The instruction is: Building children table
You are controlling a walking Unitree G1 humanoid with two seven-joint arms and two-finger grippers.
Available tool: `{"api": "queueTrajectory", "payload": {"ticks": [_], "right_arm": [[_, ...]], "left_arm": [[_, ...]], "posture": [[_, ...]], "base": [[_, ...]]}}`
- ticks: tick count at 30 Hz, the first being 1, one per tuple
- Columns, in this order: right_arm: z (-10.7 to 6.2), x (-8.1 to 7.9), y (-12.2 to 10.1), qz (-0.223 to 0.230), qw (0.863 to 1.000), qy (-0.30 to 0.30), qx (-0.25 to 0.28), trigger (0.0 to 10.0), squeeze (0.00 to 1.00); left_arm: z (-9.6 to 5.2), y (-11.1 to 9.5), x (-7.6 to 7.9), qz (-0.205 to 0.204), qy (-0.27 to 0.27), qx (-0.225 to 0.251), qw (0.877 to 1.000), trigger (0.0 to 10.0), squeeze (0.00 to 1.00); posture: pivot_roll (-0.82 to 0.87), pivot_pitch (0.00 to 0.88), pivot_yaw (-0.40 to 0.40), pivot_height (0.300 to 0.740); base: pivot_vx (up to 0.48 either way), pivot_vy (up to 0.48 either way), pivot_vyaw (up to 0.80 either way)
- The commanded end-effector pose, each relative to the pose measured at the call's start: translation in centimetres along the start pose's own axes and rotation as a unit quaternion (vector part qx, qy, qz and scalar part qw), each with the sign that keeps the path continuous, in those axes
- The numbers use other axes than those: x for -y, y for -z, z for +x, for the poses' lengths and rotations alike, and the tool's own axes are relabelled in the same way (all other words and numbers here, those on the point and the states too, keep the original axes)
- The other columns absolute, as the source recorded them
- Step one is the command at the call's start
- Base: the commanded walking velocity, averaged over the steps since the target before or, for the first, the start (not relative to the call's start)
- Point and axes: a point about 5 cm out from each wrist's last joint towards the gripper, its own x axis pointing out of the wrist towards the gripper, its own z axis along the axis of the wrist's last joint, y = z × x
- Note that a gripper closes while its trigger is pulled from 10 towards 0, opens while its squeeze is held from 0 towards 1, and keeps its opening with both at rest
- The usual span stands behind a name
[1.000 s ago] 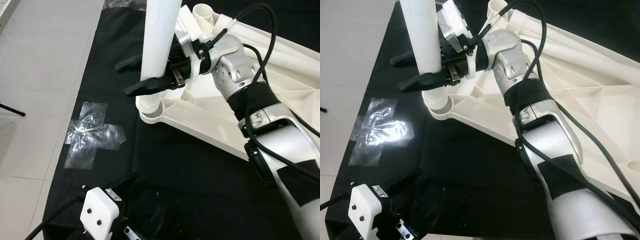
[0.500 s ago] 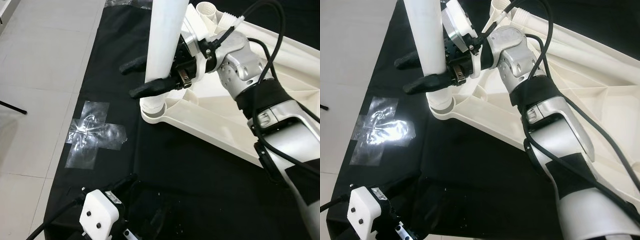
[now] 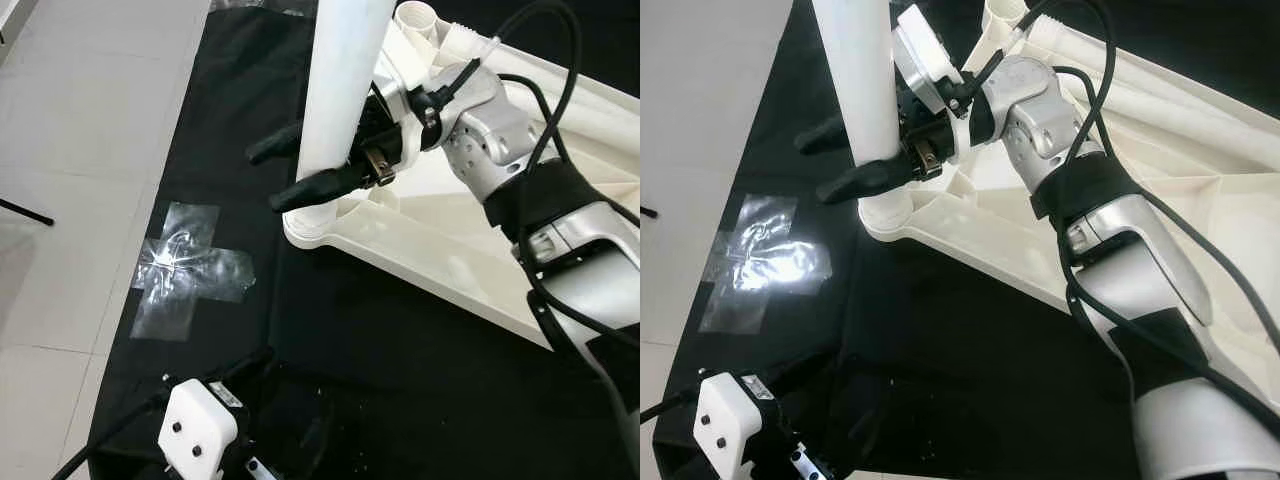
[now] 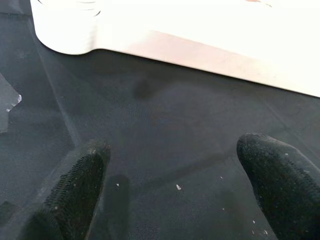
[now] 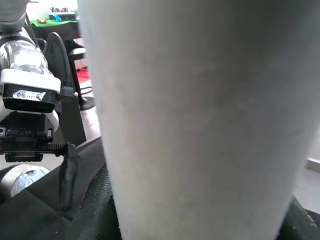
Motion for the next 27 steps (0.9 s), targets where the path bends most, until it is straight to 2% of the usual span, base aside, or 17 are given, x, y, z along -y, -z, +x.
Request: {"api": "queueTrajectory", "payload": {"ticks": [1,9,15,16,27], "right_arm": [[0.2,-1.4,3.5,0.079,0.996,-0.025,-0.041,10.0,0.0],[1.1,-2.2,3.9,0.097,0.992,-0.061,-0.045,10.0,0.0],[1.9,-1.6,3.9,0.086,0.994,-0.057,-0.027,10.0,0.0],[2.0,-1.4,3.9,0.084,0.995,-0.049,-0.007,10.0,0.0],[1.2,-1.8,5.2,0.078,0.997,-0.02,-0.004,10.0,0.0]], "left_arm": [[-0.3,0.0,0.4,-0.006,0.008,-0.006,1.0,10.0,0.0],[-0.3,0.0,0.4,-0.005,0.009,-0.006,1.0,10.0,0.0],[-0.3,0.0,0.4,-0.005,0.01,-0.006,1.0,10.0,0.0],[-0.2,0.0,0.4,-0.005,0.01,-0.006,1.0,10.0,0.0],[-0.1,0.0,0.2,-0.003,0.009,-0.008,1.0,10.0,0.0]], "posture": [[0.12,0.507,-0.142,0.74],[0.12,0.504,-0.139,0.74],[0.12,0.498,-0.138,0.74],[0.12,0.496,-0.137,0.74],[0.11,0.477,-0.13,0.74]], "base": [[0.0,0.0,0.0],[0.0,0.0,0.0],[0.0,0.0,0.0],[0.0,0.0,0.0],[0.0,0.0,0.0]]}}
